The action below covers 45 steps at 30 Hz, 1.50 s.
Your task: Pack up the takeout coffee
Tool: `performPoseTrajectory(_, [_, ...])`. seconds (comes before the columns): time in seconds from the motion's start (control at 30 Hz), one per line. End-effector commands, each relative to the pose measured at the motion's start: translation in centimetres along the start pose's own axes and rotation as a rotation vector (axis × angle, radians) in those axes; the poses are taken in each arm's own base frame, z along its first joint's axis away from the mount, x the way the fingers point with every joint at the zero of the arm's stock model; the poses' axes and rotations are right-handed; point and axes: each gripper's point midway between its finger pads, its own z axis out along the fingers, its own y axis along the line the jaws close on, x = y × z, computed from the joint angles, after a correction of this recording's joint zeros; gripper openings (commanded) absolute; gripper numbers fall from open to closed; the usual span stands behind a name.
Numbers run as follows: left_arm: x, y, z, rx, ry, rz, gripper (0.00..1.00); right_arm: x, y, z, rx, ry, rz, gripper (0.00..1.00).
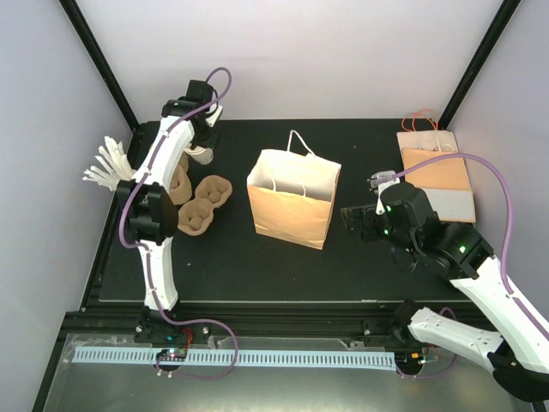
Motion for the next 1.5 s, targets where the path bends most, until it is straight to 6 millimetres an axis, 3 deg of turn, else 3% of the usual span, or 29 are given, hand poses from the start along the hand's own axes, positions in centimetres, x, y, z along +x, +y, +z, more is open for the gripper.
performPoseTrajectory(0.0, [-2.2, 0.4, -5.6, -0.035, -0.111, 0.015, 0.02, -0.6, 0.3, 0.0, -0.016, -0.026, 0.01, 1.0])
performPoseTrajectory(0.23, [-1.3, -0.4, -7.4, 0.034, -0.095, -0.019, 0.02, -0.5, 0.5, 0.2, -0.026, -0.024, 0.01, 1.0])
performPoseTrajectory(0.3, [-1.0, -0.7, -7.1, 0.057, -0.098, -0.024, 0.02, -0.4, 0.6, 0.4, -0.028, -0.022, 0.014, 1.0])
performPoseTrajectory(0.43, [0.3, 1.0, -7.7, 0.017, -0.05, -0.133, 0.02, -0.5, 0.4, 0.5, -0.016, -0.024, 0.024, 1.0])
performPoseTrajectory(0.57, [-0.2, -2.7, -8.1, 0.238, -0.076, -0.134, 0.02, -0.5, 0.6, 0.6, -0.025, -0.025, 0.021, 1.0])
performPoseTrajectory(0.63, [0.3, -3.6, -8.1, 0.286, -0.054, -0.133, 0.02, -0.4, 0.6, 0.7, -0.029, -0.023, 0.024, 1.0])
performPoseTrajectory(0.77, [2.6, -2.9, -8.6, 0.241, 0.015, -0.152, 0.02, 0.0, 1.3, 0.9, -0.073, -0.014, 0.03, 1.0])
performPoseTrajectory(0.97, [6.2, -3.3, -13.3, 0.257, -0.009, -0.147, 0.02, 1.7, 2.3, 2.0, -0.161, -0.023, 0.018, 1.0])
performPoseTrajectory(1.1, [10.1, -4.0, -15.0, 0.276, 0.05, -0.142, 0.02, 2.2, 3.3, 2.0, -0.243, -0.051, 0.027, 1.0])
performPoseTrajectory(1.3, [15.7, -6.9, -17.8, 0.38, 0.066, -0.124, 0.02, 3.6, 6.8, 1.9, -0.436, -0.024, -0.02, 1.0])
performPoseTrajectory(1.47, [19.4, -10.7, -20.8, 0.579, 0.047, -0.114, 0.02, 5.0, 9.6, 0.9, -0.58, -0.142, -0.07, 1.0])
